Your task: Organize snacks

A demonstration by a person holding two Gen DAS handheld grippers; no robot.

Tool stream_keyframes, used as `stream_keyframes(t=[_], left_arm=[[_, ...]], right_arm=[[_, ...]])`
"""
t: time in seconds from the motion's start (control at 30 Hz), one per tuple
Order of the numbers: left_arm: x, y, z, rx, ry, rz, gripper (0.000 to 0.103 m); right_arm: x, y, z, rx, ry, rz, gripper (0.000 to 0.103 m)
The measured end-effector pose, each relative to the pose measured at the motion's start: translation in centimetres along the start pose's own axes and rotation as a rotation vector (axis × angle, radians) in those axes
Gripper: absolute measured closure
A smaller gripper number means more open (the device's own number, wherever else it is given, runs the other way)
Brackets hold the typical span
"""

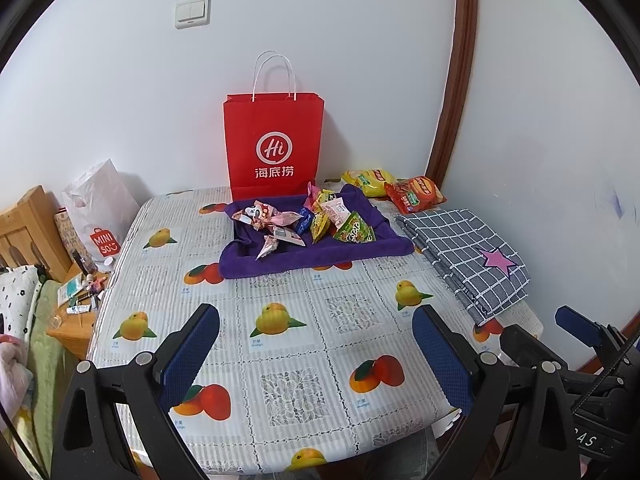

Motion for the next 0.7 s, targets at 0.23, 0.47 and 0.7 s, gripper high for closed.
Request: stream_keyframes(t=[0.23,0.47,0.7], left_arm=[[0.2,0.0,0.2,0.0,0.005,-0.001,0.005],[0.2,-0.1,0.1,0.004,0.004,0.002,0.005],[0.6,-1.4,-0.1,0.013,-0.001,0.008,0.005]], right_arm=[[0.1,0.1,0.2,-0.004,0.0,-0.003,0.007],[0.2,-0.1,0.3,-0.032,-0.015,0.0,0.007],[0.0,0.0,0.2,-0.013,-0.016,-0.018,0.007]])
Point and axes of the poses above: each gripper's, at about its wrist camera, not at the fingertips, and y roughly against the way its jaws point, z to its left, x to its underside, the point moved 6 cm from there along -y, roughly the way its jaws point, and after that the axes turned 9 degrees about -x, right-handed, at the moved point
